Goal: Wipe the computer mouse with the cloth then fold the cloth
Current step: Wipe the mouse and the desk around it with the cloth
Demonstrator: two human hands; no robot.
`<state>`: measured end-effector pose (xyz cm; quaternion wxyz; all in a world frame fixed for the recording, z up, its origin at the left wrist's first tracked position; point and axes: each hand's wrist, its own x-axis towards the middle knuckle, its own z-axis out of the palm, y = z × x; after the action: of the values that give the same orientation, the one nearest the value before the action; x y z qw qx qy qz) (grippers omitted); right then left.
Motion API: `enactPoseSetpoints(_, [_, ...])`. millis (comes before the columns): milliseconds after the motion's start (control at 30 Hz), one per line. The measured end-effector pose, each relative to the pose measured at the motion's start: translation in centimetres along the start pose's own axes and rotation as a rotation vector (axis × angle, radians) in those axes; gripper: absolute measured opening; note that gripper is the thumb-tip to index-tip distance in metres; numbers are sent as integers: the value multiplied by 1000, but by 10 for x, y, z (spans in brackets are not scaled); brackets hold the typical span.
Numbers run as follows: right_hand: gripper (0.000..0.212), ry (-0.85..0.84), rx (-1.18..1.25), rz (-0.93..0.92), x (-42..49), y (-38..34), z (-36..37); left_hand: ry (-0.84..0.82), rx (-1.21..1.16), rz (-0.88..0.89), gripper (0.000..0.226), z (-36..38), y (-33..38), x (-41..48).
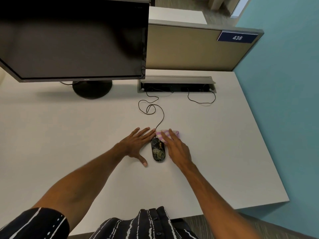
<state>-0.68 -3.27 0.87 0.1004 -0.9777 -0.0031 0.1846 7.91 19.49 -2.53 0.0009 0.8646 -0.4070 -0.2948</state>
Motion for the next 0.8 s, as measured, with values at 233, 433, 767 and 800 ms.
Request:
enactPoseSetpoints(233, [80, -95, -19, -27, 5, 1, -3, 25, 37, -24, 152, 6, 3, 1])
enactPoseSetpoints(433, [64, 2, 145, 27, -4, 25, -6, 49, 44, -16, 108, 2, 2, 0])
enactPoseSetpoints(767, [64, -36, 87, -5, 16, 1, -8, 5, -24, -47, 97, 5, 2, 4])
enactPoseSetpoints(800, [69, -61, 67, -6, 17, 0, -5, 5, -26, -51, 97, 6, 1, 6])
